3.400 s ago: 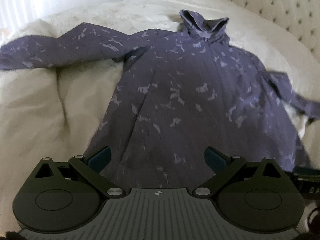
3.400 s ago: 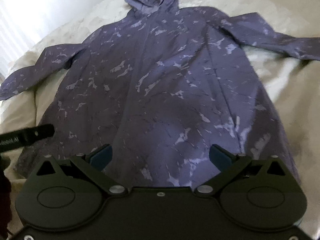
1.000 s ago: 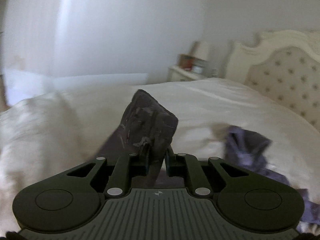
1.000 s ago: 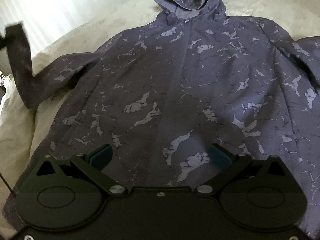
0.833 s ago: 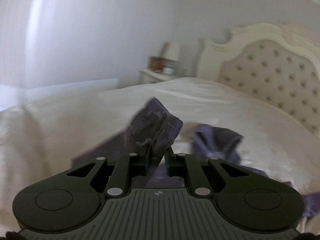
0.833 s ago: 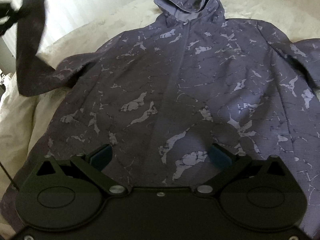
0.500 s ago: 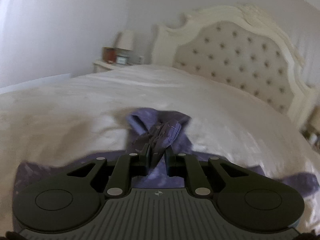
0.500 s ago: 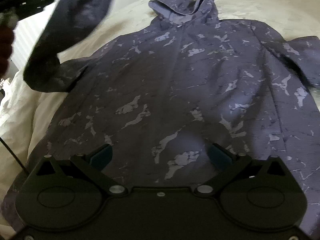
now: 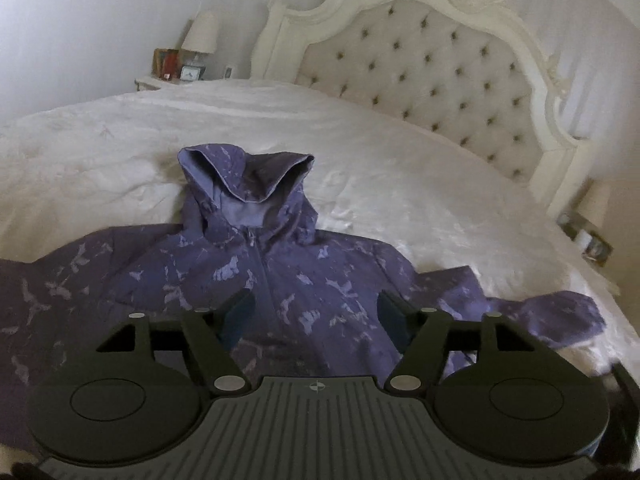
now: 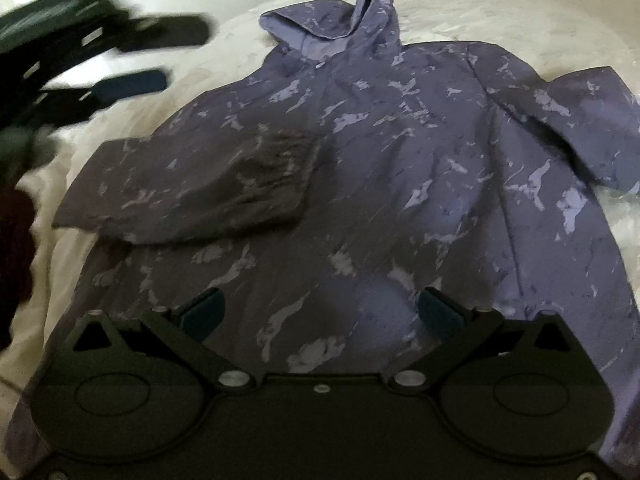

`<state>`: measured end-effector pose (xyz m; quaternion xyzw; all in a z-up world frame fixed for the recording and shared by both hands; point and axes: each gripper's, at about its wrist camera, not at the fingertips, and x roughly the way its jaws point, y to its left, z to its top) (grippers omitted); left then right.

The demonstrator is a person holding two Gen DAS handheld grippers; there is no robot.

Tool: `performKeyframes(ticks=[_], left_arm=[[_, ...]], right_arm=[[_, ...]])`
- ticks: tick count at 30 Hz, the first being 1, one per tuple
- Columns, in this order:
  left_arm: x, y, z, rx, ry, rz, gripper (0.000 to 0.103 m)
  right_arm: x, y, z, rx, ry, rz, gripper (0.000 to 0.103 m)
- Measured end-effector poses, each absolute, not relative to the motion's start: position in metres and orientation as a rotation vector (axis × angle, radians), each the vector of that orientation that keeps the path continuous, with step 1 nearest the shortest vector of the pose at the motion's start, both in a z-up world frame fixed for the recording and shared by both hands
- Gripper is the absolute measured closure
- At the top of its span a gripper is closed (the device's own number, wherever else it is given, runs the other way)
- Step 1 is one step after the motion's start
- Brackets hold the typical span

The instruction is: Fold large clothes

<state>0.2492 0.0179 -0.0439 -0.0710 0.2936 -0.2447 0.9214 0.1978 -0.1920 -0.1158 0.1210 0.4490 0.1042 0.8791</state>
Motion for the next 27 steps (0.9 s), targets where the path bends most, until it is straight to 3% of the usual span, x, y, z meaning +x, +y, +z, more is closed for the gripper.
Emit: performKeyframes(ticks=[6, 13, 15, 19, 23, 25, 27], left_arm=[[0.220, 0.046, -0.051, -0.094, 0.590, -0.414, 0.033], [0.210, 0.095, -0.080, -0.114, 0.700, -0.268, 0.033], [0.210, 0.101, -0.090, -0.117, 0.723, -0.246, 0.033], [0.208, 0.102, -0.103, -0.123, 0.756, -0.242, 0.033], [0.207, 0.096, -0.107, -0.107, 0.757, -0.258, 0.033], [0.207, 0.094, -0.108, -0.104, 0.752, -0.271, 0.033], [0.207, 0.091, -0.107, -0.100, 0.745, -0.286, 0.033]], right_arm=[[0.217, -0.198, -0.107, 0.324, 0.898, 0.237, 0.001], [0.254, -0.186, -0.112, 0.419, 0.891, 0.304, 0.002], [0.265, -0.183, -0.118, 0.440, 0.901, 0.309, 0.014], [0.282, -0.173, -0.125, 0.429, 0.918, 0.285, 0.018], [0.291, -0.159, -0.121, 0.342, 0.937, 0.283, 0.062], [0.294, -0.155, -0.112, 0.315, 0.925, 0.320, 0.073], [0.294, -0.154, -0.095, 0.296, 0.885, 0.348, 0.076]])
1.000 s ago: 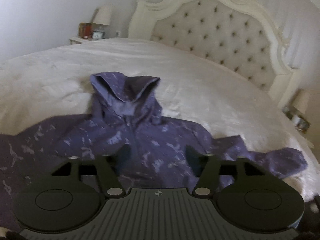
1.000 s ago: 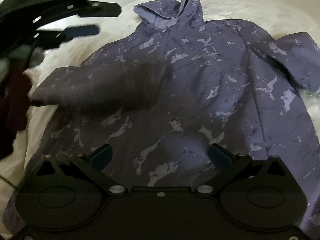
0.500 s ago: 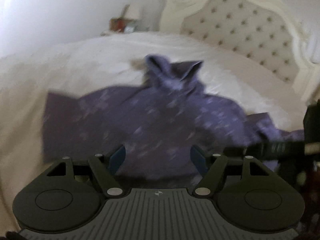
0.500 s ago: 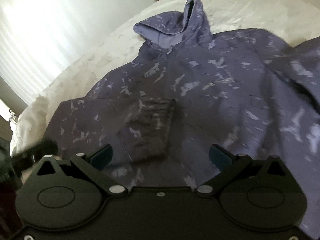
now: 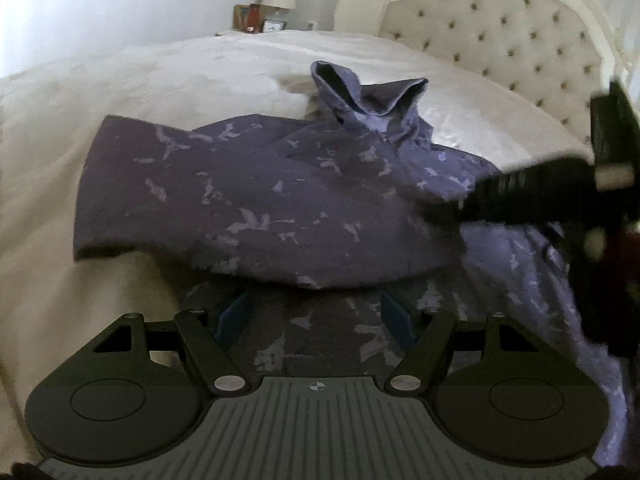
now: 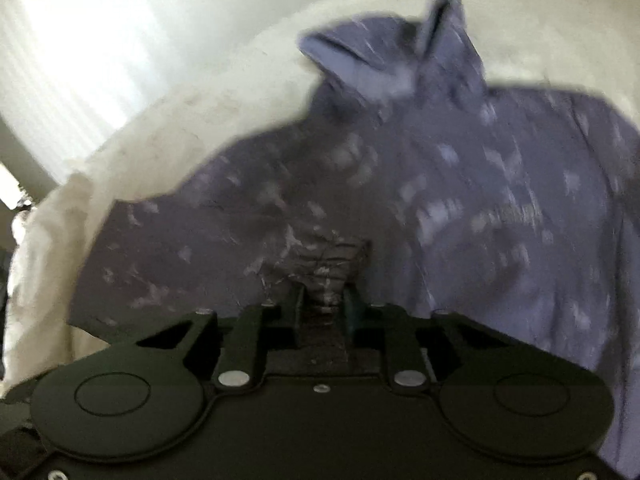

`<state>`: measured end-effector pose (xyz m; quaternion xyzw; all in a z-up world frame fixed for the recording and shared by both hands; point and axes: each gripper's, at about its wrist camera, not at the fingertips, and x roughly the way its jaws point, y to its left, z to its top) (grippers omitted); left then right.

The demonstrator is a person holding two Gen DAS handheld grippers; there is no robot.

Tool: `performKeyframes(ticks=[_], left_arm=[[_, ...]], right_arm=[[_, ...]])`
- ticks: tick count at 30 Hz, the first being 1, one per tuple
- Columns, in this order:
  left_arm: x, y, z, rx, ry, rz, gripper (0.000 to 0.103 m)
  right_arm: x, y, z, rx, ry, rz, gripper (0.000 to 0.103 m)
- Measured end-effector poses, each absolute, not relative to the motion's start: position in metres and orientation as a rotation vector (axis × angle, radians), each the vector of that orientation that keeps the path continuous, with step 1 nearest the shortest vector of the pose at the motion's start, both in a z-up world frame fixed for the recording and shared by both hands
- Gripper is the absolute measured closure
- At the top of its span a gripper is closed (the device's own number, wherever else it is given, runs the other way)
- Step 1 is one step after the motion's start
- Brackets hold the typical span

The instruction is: Fold large clothes

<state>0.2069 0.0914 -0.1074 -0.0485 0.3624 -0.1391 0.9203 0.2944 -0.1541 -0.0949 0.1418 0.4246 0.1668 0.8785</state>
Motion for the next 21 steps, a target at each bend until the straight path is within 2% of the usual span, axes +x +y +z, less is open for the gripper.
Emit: performKeyframes(ticks=[3, 4, 8, 21], left_arm=[[0.209, 0.087, -0.106, -0.069, 0.731, -0.307, 0.033], [0.209, 0.086, -0.107, -0.061, 0.726, -0.311, 0.033], [0.217, 0.078, -0.109, -0.028, 0.714, -0.325, 0.033], [0.256, 0.083, -0.126, -0.019, 0.770, -0.265, 0.033]], right_arm=[[0.293, -0.165, -0.059, 0.261, 0.772, 0.345, 0.080], [0.293, -0.173, -0.049, 0.260, 0.740, 0.331, 0.085], [0.300, -0.212, -0.027, 0.261, 0.681, 0.194, 0.085], [0.309, -0.266, -0.086, 0.253, 0.850, 0.005, 0.089]])
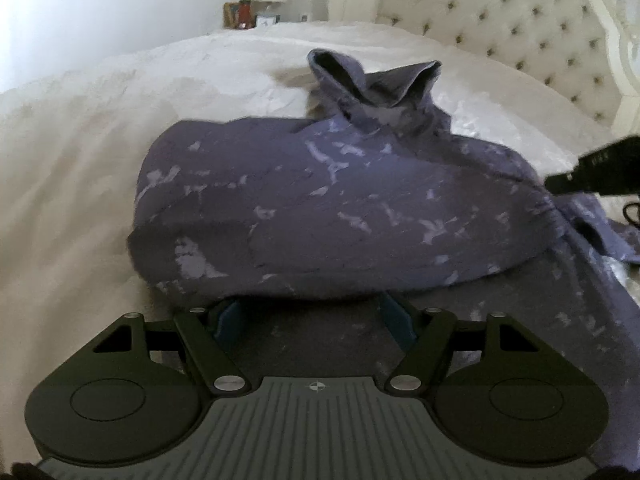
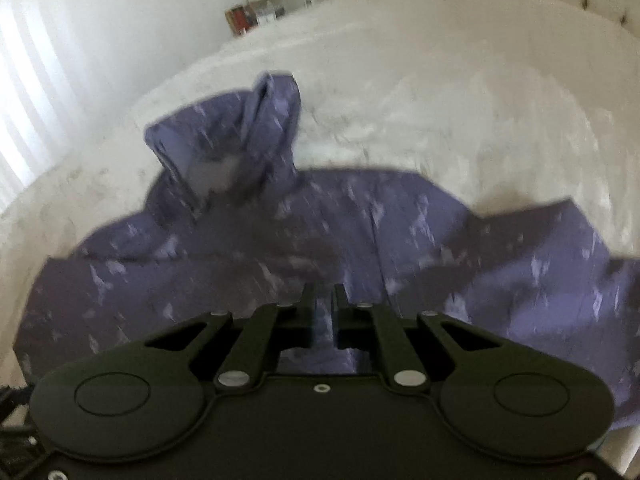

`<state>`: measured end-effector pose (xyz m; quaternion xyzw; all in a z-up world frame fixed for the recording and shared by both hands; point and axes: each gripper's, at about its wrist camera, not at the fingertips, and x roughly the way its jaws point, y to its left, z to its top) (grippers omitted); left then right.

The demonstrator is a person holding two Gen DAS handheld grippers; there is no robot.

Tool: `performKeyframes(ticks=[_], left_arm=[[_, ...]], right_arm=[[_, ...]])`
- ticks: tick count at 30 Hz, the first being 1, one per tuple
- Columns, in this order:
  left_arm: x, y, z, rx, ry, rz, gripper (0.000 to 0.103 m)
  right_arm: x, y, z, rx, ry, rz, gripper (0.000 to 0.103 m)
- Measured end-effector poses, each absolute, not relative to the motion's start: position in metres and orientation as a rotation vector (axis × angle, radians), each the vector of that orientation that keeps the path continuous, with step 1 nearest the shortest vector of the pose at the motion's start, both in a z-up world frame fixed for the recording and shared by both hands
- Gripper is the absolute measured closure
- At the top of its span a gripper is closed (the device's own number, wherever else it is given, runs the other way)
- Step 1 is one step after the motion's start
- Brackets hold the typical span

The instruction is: Fold large clothes

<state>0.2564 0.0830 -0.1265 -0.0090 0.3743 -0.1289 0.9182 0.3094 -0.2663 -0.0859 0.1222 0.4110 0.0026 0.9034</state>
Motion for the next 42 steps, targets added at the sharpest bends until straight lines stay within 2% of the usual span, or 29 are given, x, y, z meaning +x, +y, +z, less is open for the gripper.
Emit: performKeyframes(ticks=[6, 7, 8, 9, 10, 16, 18, 19, 20, 24, 26, 29, 33, 37, 40, 42], left_arm=[[0.240, 0.089, -0.121, 0.024, 0.802, -0.296, 0.033], [0.238, 0.090, -0.117, 0.024, 0.800, -0.304, 0.033], [0.235, 0.092, -0.113, 0.018, 0.793, -0.311, 0.033], [0.231, 0.094, -0.108, 0.012, 0.783, -0.317, 0.033], [0.228, 0.097, -0.102, 0.007, 0.766, -0.319, 0.033], [0.234, 0.115, -0.081, -0.025, 0.696, -0.260, 0.033], [0.243, 0.122, -0.079, -0.041, 0.693, -0.225, 0.033], [0.248, 0.126, -0.078, -0.054, 0.690, -0.207, 0.033], [0.252, 0.130, -0.078, -0.064, 0.687, -0.191, 0.033], [0.269, 0.137, -0.077, -0.056, 0.680, -0.135, 0.033], [0.279, 0.138, -0.077, -0.050, 0.677, -0.110, 0.033], [0.295, 0.138, -0.083, -0.044, 0.694, -0.061, 0.033], [0.317, 0.138, -0.100, -0.035, 0.737, -0.012, 0.033], [0.327, 0.150, -0.127, -0.016, 0.808, 0.042, 0.026], [0.323, 0.160, -0.134, -0.051, 0.794, 0.044, 0.019], [0.322, 0.167, -0.135, -0.107, 0.789, 0.037, 0.019]], right_arm=[[0.303, -0.271, -0.107, 0.287, 0.901, -0.002, 0.080], [0.302, -0.272, -0.108, 0.298, 0.896, 0.003, 0.071], [0.301, -0.273, -0.108, 0.313, 0.886, 0.016, 0.049], [0.301, -0.274, -0.109, 0.336, 0.874, 0.032, 0.039], [0.299, -0.276, -0.109, 0.362, 0.859, 0.052, 0.024], [0.301, -0.269, -0.120, 0.398, 0.876, 0.099, 0.025], [0.302, -0.264, -0.123, 0.371, 0.883, 0.095, 0.029], [0.302, -0.260, -0.122, 0.344, 0.883, 0.082, 0.044], [0.301, -0.257, -0.121, 0.303, 0.882, 0.064, 0.069], [0.287, -0.252, -0.101, 0.191, 0.786, 0.064, 0.085], [0.281, -0.257, -0.090, 0.172, 0.736, 0.024, 0.085], [0.286, -0.271, -0.097, 0.229, 0.788, -0.018, 0.084], [0.290, -0.272, -0.115, 0.249, 0.837, -0.015, 0.076], [0.288, -0.270, -0.121, 0.256, 0.836, -0.009, 0.071], [0.288, -0.269, -0.125, 0.237, 0.833, 0.003, 0.069], [0.287, -0.268, -0.128, 0.223, 0.828, 0.010, 0.066]])
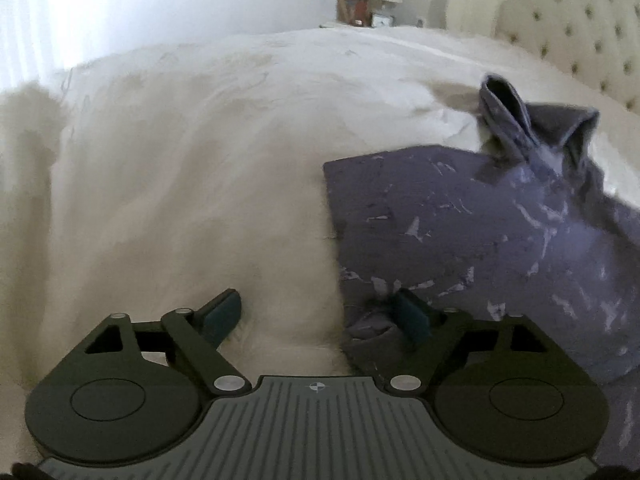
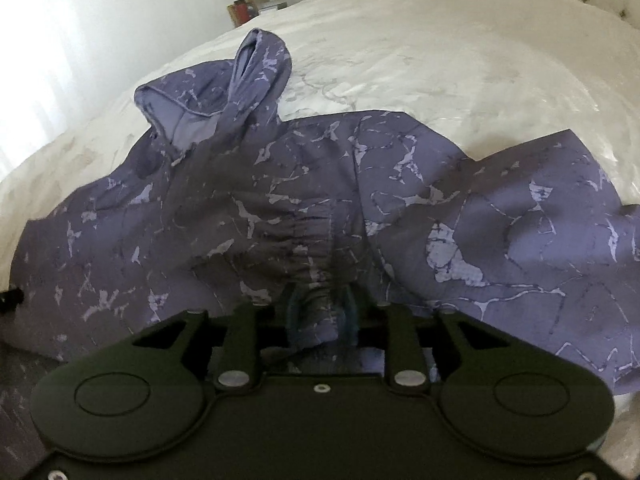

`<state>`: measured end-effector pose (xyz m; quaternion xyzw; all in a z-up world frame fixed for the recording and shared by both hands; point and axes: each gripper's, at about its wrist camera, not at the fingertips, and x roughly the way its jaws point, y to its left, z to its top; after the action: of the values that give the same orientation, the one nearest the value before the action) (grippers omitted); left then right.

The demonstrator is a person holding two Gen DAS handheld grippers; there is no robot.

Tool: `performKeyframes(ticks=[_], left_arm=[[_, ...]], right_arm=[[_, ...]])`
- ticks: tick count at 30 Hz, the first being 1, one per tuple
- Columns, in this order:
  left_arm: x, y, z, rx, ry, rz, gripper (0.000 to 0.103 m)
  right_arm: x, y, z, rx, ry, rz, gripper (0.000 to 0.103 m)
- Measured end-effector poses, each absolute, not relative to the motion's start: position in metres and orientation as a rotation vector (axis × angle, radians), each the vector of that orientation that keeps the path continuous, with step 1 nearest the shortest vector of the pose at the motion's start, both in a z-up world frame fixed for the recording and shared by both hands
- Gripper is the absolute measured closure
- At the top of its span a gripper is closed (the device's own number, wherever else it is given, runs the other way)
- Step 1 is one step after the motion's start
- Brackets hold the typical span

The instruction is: Fold large clothes

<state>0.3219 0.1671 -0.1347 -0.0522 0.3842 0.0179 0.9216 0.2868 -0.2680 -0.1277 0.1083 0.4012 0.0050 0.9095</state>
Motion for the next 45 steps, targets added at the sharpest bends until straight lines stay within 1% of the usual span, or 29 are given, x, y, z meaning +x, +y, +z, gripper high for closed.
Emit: performKeyframes(ticks=[1, 4, 5, 6, 7, 8, 13, 16, 18, 20, 22, 29, 36, 41, 45], left_arm=[[0.321, 0.172, -0.135, -0.143, 0.786, 0.033, 0.019], [0.315, 0.183, -0.130, -0.211, 0.772, 0.039, 0.019], [0.312, 0.187, -0.126, -0.235, 0.762, 0.047, 0.020], [0.309, 0.189, -0.122, -0.255, 0.753, 0.054, 0.020], [0.305, 0.191, -0.118, -0.267, 0.740, 0.060, 0.020], [0.299, 0.191, -0.114, -0.263, 0.729, 0.059, 0.020], [0.273, 0.170, -0.105, -0.127, 0.718, 0.019, 0.019], [0.271, 0.153, -0.115, -0.037, 0.761, 0.002, 0.019], [0.274, 0.151, -0.124, -0.036, 0.783, 0.021, 0.017], [0.279, 0.158, -0.131, -0.078, 0.803, 0.039, 0.009], [0.279, 0.163, -0.134, -0.122, 0.811, 0.049, 0.006], [0.260, 0.161, -0.113, -0.148, 0.783, 0.037, 0.008], [0.234, 0.132, -0.076, -0.133, 0.718, -0.046, 0.008], [0.229, 0.100, -0.066, -0.108, 0.701, -0.133, 0.008], [0.231, 0.077, -0.075, -0.089, 0.724, -0.170, 0.008]], right_arm=[[0.286, -0.268, -0.129, 0.224, 0.824, 0.022, 0.060], [0.283, -0.264, -0.131, 0.207, 0.804, 0.044, 0.052], [0.283, -0.263, -0.131, 0.198, 0.799, 0.057, 0.045], [0.283, -0.261, -0.130, 0.195, 0.798, 0.077, 0.040], [0.282, -0.258, -0.130, 0.190, 0.798, 0.103, 0.028], [0.282, -0.255, -0.130, 0.180, 0.800, 0.121, 0.020], [0.273, -0.236, -0.130, 0.087, 0.809, 0.133, 0.004], [0.264, -0.230, -0.131, 0.065, 0.817, 0.139, 0.002], [0.257, -0.228, -0.131, 0.047, 0.827, 0.145, 0.001], [0.250, -0.229, -0.130, 0.036, 0.836, 0.152, 0.001], [0.243, -0.231, -0.127, 0.040, 0.847, 0.158, 0.001], [0.216, -0.270, -0.108, 0.245, 0.886, 0.154, 0.001], [0.196, -0.351, -0.091, 0.474, 0.962, 0.073, 0.001], [0.172, -0.412, -0.067, 0.569, 0.896, -0.023, 0.001], [0.153, -0.455, -0.044, 0.545, 0.822, -0.132, 0.001]])
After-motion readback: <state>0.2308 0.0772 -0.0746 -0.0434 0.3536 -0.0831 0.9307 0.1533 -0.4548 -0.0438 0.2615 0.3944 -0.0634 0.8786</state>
